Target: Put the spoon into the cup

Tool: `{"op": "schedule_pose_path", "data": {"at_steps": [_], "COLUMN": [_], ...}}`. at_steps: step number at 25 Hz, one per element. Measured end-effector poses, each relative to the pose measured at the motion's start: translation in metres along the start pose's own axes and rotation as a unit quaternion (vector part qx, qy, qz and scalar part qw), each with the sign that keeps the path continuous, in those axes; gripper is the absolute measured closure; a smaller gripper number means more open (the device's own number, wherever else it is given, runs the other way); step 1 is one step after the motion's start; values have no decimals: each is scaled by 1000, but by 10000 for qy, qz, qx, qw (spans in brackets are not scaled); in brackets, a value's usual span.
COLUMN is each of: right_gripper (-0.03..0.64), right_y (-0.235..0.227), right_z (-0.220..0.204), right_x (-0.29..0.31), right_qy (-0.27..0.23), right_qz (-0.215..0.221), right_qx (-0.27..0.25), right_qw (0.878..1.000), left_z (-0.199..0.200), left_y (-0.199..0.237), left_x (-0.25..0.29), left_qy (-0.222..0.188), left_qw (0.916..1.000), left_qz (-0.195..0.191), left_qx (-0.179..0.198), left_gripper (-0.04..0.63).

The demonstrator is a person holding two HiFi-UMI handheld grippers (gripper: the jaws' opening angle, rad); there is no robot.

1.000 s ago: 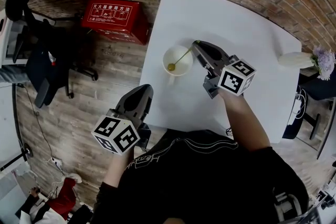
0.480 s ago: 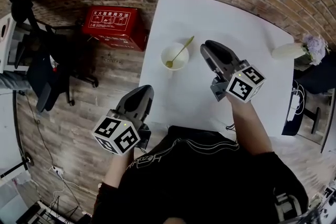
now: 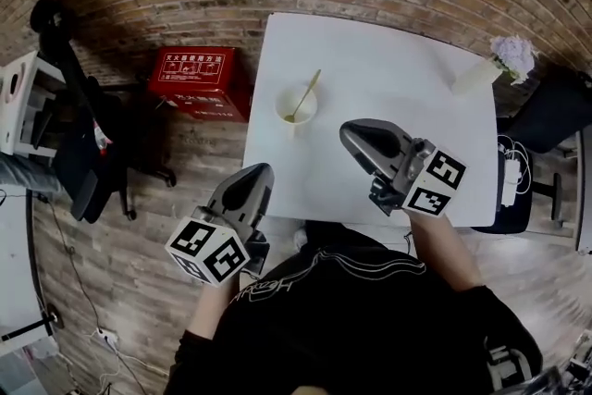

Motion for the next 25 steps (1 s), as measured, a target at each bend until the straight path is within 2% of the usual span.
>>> {"op": "schedule_pose_path", "data": {"at_steps": [3, 10, 25], "right_gripper": [618, 620, 620], "right_y": [25, 65, 88], "right_z": [7, 5, 9], "right_x": [-9, -20, -32], "right_qy": [18, 147, 12], "right_qz": [254, 501, 559], "right_qx": [-28, 71, -20], "right_qw": [9997, 9986, 9984], "left_z": [0, -11, -19], "left_y": [-16, -42, -71], "left_x": [-9, -27, -48], "left_qy": [-70, -149, -255], "left_qw": [9997, 9988, 9971], "left_qz": [-147, -248, -226], "left_qx": [161, 386, 681], "left_gripper": [589, 589, 589]}}
Point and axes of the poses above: the fingertips, and each gripper's own axes: x forward along the fingers, y to its left, z out of its top, the point moved 8 cm from there along -x, backward along the fingers, and after that the axes turned 15 degrees about -x, right-handed, at the moved point
